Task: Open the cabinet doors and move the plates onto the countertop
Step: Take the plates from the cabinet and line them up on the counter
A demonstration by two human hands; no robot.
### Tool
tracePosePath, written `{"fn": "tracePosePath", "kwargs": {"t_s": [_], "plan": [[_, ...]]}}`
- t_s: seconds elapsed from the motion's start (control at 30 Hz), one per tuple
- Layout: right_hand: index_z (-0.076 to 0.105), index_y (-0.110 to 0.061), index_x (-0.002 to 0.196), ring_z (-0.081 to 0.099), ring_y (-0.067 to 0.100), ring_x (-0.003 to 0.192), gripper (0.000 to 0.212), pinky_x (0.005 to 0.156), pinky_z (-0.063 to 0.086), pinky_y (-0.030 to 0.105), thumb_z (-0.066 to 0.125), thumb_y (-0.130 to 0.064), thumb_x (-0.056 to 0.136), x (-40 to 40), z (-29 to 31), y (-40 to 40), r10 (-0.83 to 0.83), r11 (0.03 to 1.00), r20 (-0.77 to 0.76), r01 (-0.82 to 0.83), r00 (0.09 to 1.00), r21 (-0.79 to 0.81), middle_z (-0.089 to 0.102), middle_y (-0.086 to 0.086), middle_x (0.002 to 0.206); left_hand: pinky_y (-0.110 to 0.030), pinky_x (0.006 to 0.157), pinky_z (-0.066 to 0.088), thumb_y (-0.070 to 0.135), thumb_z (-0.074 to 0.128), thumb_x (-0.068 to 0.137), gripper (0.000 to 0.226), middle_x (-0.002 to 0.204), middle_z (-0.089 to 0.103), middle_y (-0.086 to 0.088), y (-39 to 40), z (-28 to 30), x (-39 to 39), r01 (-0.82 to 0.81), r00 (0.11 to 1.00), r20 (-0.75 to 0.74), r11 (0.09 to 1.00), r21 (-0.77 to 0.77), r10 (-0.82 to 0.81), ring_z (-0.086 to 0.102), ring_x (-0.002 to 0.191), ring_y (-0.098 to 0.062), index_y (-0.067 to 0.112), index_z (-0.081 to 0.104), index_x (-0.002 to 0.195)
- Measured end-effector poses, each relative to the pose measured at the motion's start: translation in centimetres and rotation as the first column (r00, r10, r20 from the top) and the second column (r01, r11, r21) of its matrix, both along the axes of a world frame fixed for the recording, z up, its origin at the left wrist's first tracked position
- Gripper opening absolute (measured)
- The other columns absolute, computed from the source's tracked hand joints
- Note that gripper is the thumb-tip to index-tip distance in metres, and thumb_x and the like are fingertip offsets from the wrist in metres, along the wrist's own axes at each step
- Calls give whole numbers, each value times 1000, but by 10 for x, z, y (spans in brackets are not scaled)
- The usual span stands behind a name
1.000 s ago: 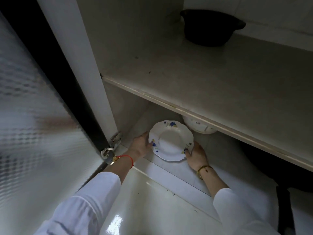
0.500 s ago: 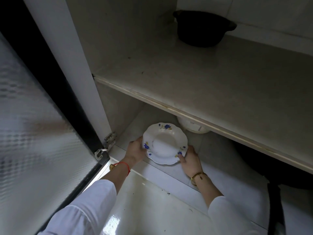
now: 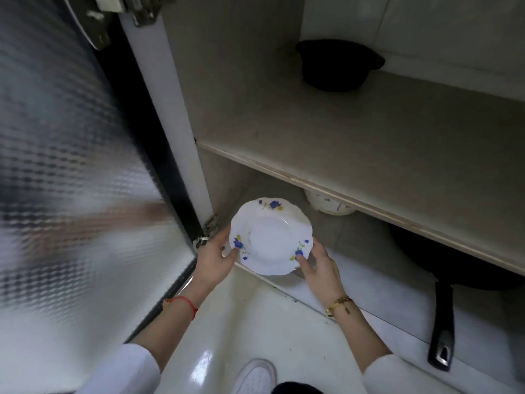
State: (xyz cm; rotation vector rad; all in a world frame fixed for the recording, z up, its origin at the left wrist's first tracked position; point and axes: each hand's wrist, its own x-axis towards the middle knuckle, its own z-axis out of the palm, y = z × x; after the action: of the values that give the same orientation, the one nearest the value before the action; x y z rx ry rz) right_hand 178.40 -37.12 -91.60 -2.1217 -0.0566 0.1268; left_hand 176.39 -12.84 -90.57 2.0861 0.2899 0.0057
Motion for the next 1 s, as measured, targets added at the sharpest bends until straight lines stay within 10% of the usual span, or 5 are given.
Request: {"fn": "tracePosePath", "kwargs": {"t_s": [0.47,1.0], "plan": [[47,-34,129,42,-36,92,41,70,31,-11,60,-24,91,-54,102,10,69,997,78,-72,995,38,50,-49,98,-18,85,49,22,67,84,54,104,63,42,22,122,-82,-25,995,97,1000,16,23,62,89,6,56,52,124],[45,-32,137,46,-16,108,48,80,33,-5,60,-25,91,-73,203,10,122,989,192,-135,974,59,58,-28,121,-22,101,45,23,70,83,55,124,63,19,26,215,-116,-73,973,220,997,27,65,58,116,2,34,54,135]]}}
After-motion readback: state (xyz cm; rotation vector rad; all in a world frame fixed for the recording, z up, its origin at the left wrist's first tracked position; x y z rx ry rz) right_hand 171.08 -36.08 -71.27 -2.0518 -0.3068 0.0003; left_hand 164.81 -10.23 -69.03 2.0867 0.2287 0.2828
